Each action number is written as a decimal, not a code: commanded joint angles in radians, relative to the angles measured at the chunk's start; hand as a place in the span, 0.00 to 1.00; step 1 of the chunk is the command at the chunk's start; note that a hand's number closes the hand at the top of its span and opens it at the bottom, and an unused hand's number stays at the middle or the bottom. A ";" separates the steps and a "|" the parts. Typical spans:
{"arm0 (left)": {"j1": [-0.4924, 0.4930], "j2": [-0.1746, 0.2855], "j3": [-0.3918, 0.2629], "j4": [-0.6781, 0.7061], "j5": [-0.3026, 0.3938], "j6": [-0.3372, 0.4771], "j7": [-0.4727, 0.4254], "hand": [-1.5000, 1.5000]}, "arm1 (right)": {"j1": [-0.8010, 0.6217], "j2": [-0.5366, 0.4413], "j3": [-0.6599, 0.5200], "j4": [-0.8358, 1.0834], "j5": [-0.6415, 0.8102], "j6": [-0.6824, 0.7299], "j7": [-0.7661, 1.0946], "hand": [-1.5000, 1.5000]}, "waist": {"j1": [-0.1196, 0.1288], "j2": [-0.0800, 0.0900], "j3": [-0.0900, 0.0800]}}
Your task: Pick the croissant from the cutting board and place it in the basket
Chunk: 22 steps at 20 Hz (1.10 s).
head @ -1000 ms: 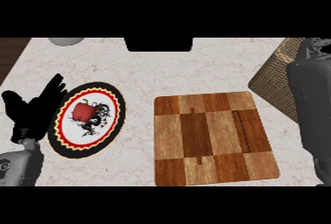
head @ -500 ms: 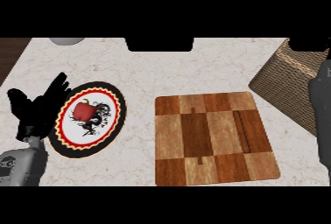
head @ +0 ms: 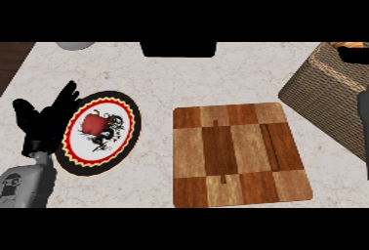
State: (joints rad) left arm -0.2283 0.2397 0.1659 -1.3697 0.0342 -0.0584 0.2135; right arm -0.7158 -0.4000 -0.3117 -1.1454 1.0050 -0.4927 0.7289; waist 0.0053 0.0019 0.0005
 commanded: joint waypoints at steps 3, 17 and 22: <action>0.010 0.015 0.006 -0.028 0.000 -0.015 0.017 0.50 | -0.008 0.002 -0.018 0.096 -0.102 -0.089 -0.149 0.00 | 0.004 0.000 0.000; 0.057 0.002 0.013 -0.067 0.000 0.000 0.020 0.50 | 0.296 -0.065 -0.311 -0.398 -0.462 -0.137 -0.144 0.00 | -0.032 -0.010 0.000; 0.017 0.043 0.057 -0.016 0.025 -0.017 0.037 0.50 | 0.519 -0.132 -0.450 -0.566 -0.714 0.107 -0.156 0.00 | -0.050 -0.010 0.000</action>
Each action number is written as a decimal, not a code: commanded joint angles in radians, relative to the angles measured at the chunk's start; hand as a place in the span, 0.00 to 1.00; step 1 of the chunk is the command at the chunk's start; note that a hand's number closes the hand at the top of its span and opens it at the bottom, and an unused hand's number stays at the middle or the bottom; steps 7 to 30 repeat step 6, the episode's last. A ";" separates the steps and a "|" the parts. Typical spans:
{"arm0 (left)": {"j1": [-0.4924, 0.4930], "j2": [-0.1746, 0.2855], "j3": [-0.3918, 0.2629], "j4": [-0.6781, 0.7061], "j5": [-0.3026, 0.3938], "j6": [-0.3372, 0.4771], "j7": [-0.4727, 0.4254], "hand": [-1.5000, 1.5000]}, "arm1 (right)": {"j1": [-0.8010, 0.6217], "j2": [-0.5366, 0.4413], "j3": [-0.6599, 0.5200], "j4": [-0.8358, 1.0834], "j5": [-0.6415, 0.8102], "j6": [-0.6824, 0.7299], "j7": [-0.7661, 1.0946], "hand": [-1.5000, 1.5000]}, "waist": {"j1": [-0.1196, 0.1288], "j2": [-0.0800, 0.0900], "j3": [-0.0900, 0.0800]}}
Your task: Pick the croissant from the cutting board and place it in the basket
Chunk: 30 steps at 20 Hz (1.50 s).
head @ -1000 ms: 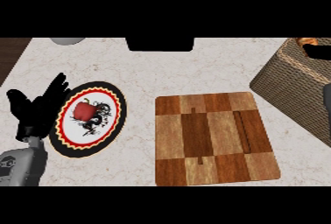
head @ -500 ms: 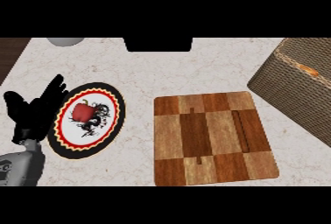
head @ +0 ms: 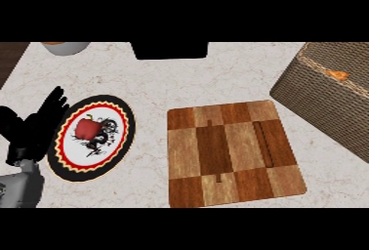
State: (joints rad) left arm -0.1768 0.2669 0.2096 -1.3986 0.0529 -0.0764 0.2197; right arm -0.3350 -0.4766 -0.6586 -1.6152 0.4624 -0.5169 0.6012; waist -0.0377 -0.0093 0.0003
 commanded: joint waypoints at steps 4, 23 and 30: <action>0.013 -0.034 -0.019 0.003 -0.022 0.023 -0.017 0.50 | 0.343 0.032 -0.186 -0.229 -0.323 0.245 -0.087 0.00 | -0.004 0.002 0.000; 0.025 -0.029 -0.018 -0.023 -0.012 0.011 -0.013 0.50 | 0.405 -0.035 -0.264 -0.290 -0.392 0.350 -0.012 0.00 | -0.002 0.000 0.000; 0.025 -0.029 -0.018 -0.023 -0.012 0.011 -0.013 0.50 | 0.405 -0.035 -0.264 -0.290 -0.392 0.350 -0.012 0.00 | -0.002 0.000 0.000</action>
